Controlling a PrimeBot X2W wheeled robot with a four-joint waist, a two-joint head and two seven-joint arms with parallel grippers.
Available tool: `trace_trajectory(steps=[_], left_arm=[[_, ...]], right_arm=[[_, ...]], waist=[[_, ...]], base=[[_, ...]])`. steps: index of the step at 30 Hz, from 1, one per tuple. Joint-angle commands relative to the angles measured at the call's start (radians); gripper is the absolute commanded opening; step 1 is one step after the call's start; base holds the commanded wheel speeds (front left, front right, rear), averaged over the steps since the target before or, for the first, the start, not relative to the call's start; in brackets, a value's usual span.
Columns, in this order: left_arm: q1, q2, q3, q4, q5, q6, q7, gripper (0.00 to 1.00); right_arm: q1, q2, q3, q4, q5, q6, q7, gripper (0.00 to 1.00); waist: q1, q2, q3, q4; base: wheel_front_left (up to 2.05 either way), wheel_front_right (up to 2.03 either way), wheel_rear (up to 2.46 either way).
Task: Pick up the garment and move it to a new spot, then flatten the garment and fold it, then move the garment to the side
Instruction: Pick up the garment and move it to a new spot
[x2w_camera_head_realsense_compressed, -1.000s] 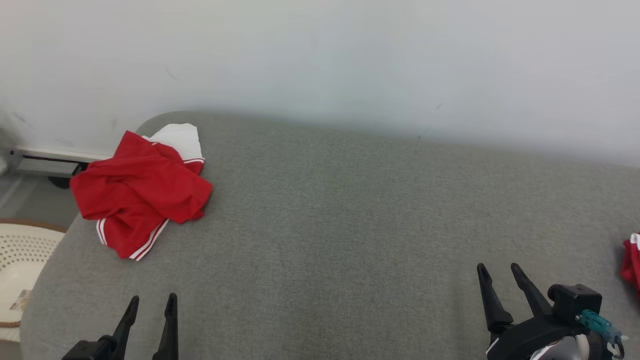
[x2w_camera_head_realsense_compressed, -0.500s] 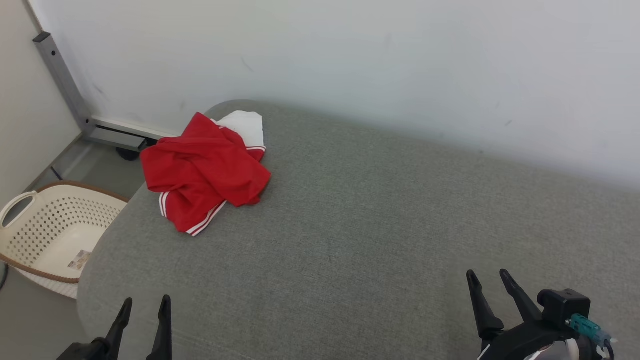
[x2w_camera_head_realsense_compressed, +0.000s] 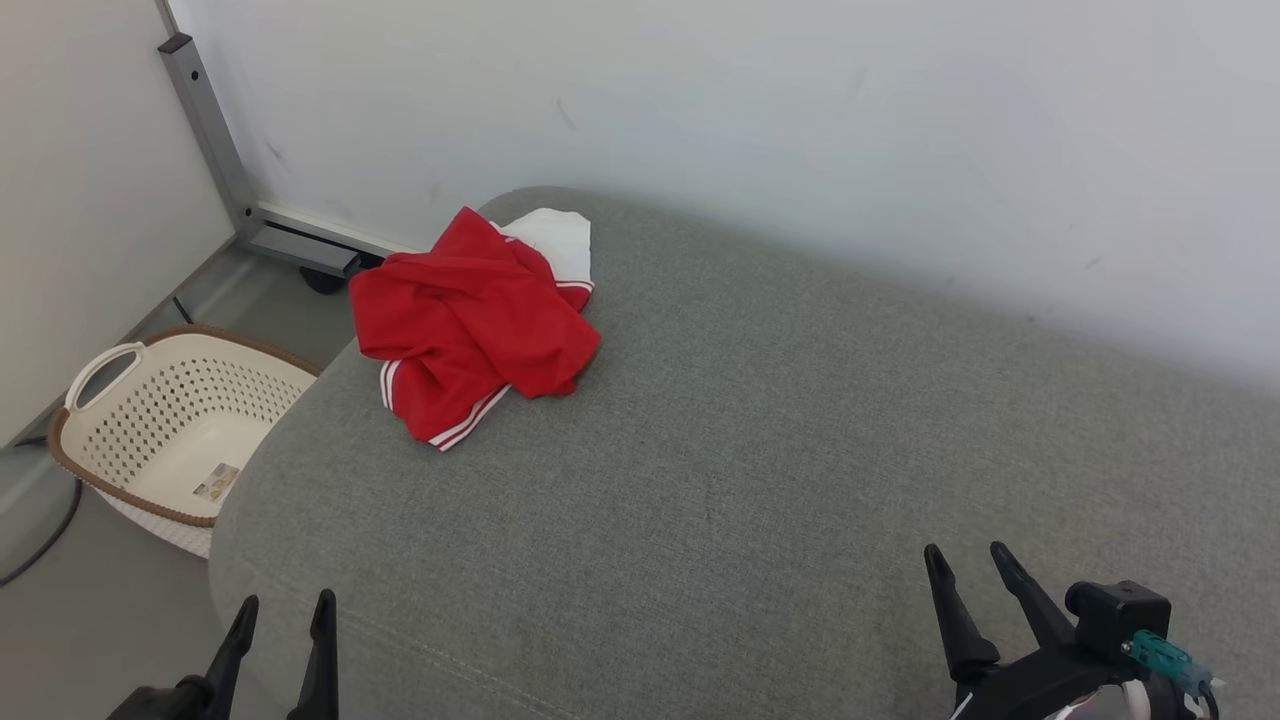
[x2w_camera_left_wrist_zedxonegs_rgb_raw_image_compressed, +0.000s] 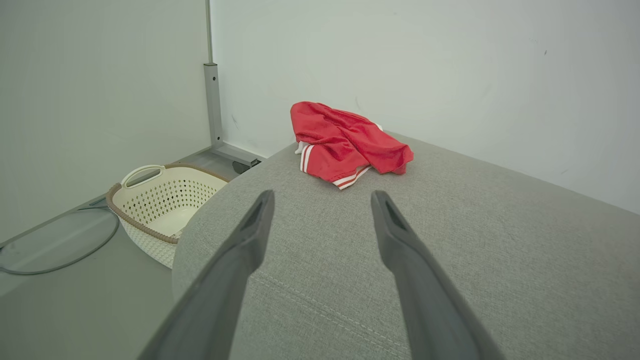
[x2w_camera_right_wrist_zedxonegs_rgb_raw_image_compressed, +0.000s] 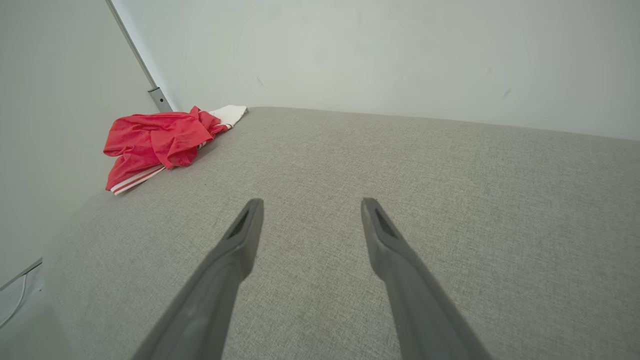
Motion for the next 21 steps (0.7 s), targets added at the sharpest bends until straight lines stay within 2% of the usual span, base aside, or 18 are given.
trace_trajectory(steps=[1, 15, 21], left_arm=[[0.011, 0.008, 0.000, -0.003, -0.008, 0.002, -0.002, 1.00], [-0.001, 0.020, -0.016, 0.000, -0.010, 0.009, 0.013, 1.00], [-0.098, 0.021, -0.057, 0.058, -0.030, -0.037, 0.101, 1.00]], right_arm=[[-0.004, -0.003, 0.000, 0.001, 0.004, 0.000, -0.006, 1.00], [-0.008, -0.003, 0.006, -0.005, -0.006, 0.000, -0.004, 1.00], [-0.008, -0.003, 0.002, -0.023, -0.012, 0.000, 0.011, 1.00]], waist=[[0.0000, -0.0001, 0.001, 0.005], [0.0000, -0.0001, 0.001, 0.012], [0.0000, -0.0001, 0.023, 0.017]], base=[[0.00, 0.00, 0.00], [0.00, 0.00, 0.00], [0.00, 0.00, 0.00]])
